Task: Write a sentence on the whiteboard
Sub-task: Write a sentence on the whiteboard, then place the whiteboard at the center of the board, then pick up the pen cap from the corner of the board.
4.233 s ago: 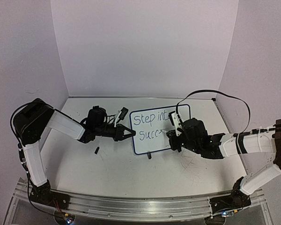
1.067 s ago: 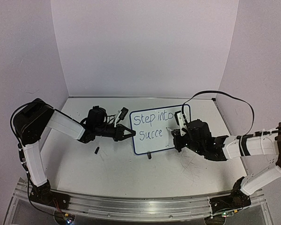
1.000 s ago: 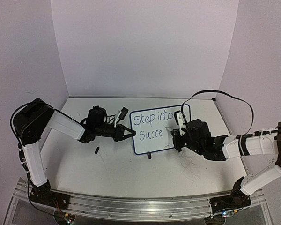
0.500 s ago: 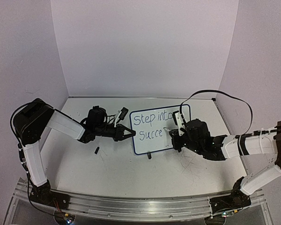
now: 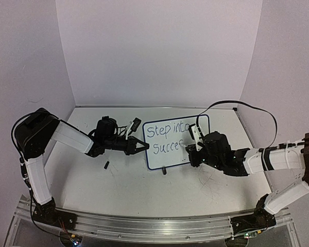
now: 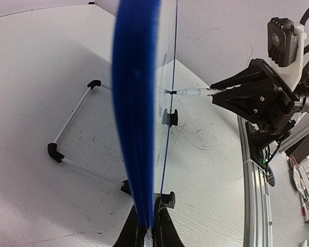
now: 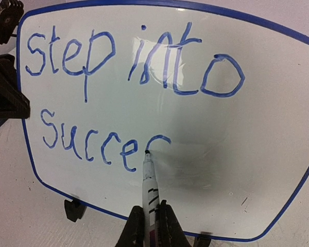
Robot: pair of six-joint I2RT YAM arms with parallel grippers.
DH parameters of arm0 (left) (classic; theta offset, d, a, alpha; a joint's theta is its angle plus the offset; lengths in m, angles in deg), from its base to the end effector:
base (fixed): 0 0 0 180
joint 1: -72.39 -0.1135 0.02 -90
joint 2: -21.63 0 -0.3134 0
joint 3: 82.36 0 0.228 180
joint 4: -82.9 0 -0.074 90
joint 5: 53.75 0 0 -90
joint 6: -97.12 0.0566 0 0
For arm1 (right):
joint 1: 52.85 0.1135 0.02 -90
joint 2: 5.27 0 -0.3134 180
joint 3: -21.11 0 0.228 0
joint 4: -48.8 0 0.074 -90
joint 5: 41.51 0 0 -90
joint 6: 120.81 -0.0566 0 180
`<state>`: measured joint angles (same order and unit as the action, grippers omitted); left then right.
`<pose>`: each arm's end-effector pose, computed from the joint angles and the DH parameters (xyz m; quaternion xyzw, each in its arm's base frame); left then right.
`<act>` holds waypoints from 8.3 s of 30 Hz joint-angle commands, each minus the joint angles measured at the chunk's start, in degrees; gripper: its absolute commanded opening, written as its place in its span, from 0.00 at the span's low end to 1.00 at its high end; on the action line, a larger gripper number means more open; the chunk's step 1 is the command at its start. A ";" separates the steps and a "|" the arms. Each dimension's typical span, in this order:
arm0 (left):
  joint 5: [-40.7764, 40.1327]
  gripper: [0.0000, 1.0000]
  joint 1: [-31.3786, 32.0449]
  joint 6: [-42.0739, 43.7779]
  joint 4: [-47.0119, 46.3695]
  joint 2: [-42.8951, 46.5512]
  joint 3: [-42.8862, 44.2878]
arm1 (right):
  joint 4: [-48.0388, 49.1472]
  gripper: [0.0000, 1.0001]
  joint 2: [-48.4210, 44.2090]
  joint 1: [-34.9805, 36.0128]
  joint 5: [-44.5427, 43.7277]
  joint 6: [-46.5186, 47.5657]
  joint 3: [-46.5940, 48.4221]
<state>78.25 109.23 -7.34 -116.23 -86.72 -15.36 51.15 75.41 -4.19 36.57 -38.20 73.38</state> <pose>0.2952 -0.2685 0.2164 0.3464 0.7215 -0.4935 0.3405 0.1977 0.2070 0.2574 -0.2459 0.8090 0.1697 0.5063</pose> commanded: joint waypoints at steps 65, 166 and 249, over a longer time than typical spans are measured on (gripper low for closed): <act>-5.68 0.00 -0.45 3.77 6.36 -0.05 0.27 | 0.62 0.00 -3.72 -2.12 -3.10 -2.77 -0.63; -6.20 0.00 -0.49 3.99 6.97 0.40 0.03 | -0.75 0.00 -8.96 0.73 -3.82 -2.81 -3.54; -41.45 0.56 -1.13 -10.93 55.11 17.23 -4.38 | -7.88 0.00 -20.12 -1.34 -3.79 4.03 0.86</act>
<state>40.26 108.18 -17.68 -64.53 -67.26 -21.80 42.92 55.78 -5.33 32.71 -35.13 71.75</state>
